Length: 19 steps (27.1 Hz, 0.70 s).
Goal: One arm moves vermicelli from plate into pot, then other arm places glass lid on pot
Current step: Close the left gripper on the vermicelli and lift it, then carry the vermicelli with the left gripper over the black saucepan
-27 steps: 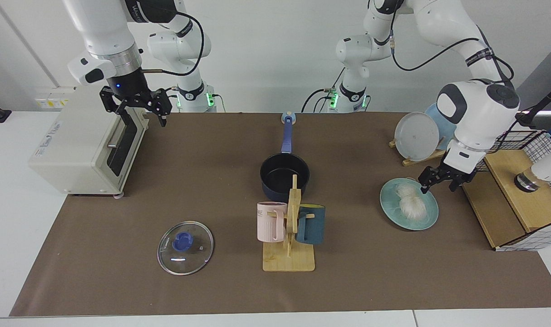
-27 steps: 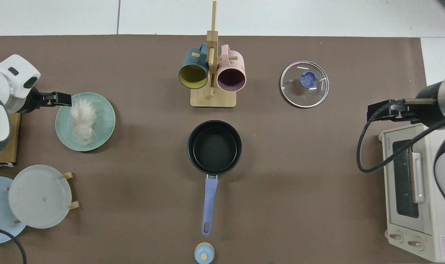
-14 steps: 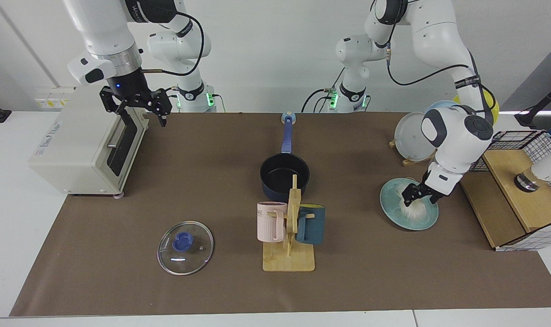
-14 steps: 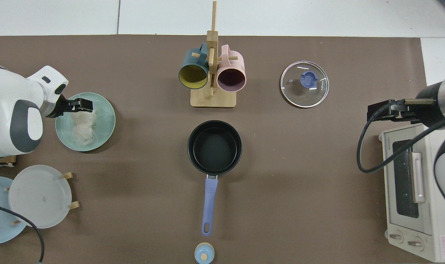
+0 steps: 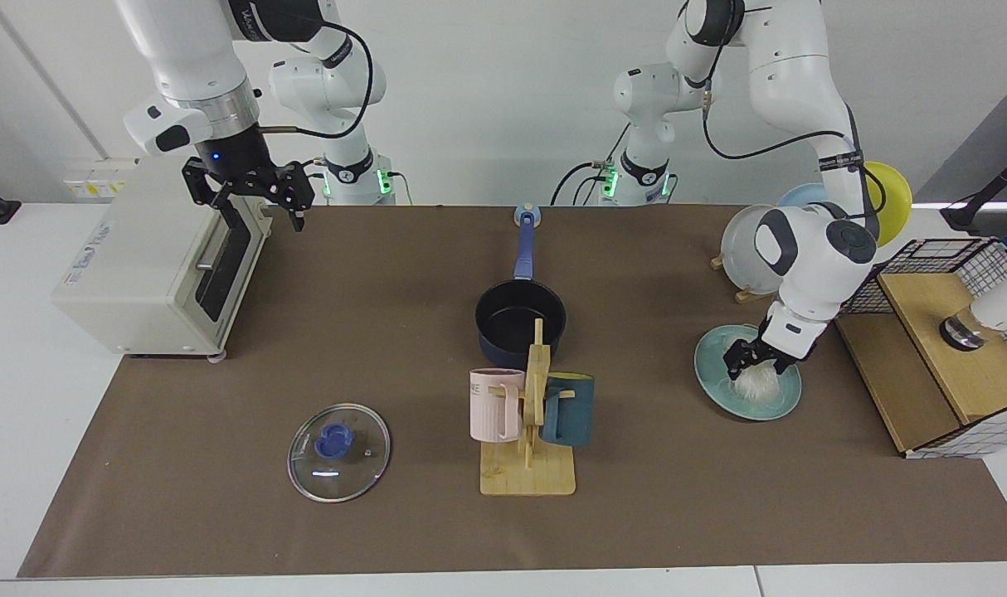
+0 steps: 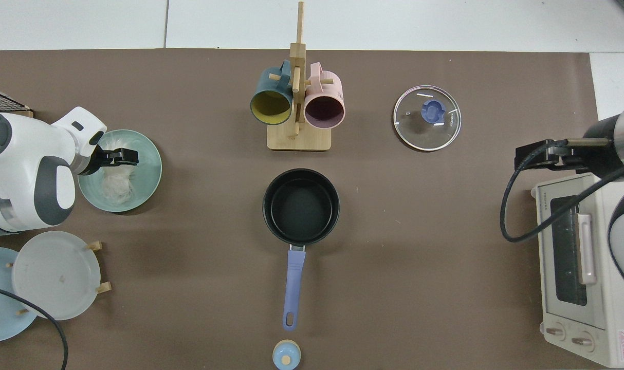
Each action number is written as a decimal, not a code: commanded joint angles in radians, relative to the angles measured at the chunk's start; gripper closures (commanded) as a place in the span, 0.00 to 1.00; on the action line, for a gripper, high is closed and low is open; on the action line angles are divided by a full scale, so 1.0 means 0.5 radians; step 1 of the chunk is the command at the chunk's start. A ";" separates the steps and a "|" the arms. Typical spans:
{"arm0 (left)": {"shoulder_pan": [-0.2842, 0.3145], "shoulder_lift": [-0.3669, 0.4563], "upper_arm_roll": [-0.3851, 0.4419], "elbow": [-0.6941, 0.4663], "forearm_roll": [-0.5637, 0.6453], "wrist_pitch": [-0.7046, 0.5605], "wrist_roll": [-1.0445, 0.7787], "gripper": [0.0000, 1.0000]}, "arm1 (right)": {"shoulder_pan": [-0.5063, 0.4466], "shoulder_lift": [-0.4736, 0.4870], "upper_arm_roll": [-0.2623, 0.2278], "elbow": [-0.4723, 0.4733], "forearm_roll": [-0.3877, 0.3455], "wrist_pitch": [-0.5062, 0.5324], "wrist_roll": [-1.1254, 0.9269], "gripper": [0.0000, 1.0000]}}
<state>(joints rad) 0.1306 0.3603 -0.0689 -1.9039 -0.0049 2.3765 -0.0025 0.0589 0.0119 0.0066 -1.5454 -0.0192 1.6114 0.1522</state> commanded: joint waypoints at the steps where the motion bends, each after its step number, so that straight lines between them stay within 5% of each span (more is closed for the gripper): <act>1: -0.025 -0.012 0.018 -0.043 -0.012 0.076 -0.059 0.32 | -0.032 -0.009 0.014 -0.005 0.035 0.017 -0.059 0.00; 3: -0.025 -0.009 0.018 -0.040 -0.015 0.076 -0.059 0.59 | -0.032 -0.009 0.014 -0.005 0.035 0.017 -0.059 0.00; 6: -0.022 -0.006 0.018 -0.039 -0.015 0.076 -0.056 0.77 | -0.032 -0.009 0.014 -0.005 0.035 0.017 -0.059 0.00; 8: -0.022 0.004 0.018 -0.036 -0.015 0.076 -0.023 0.99 | -0.032 -0.009 0.014 -0.005 0.035 0.017 -0.059 0.00; 19: -0.040 -0.100 -0.089 0.108 0.013 -0.099 -0.041 1.00 | -0.032 -0.009 0.014 -0.005 0.035 0.017 -0.059 0.00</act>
<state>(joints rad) 0.1239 0.3558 -0.0898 -1.8911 -0.0045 2.3850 -0.0162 0.0588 0.0119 0.0066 -1.5454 -0.0192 1.6114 0.1522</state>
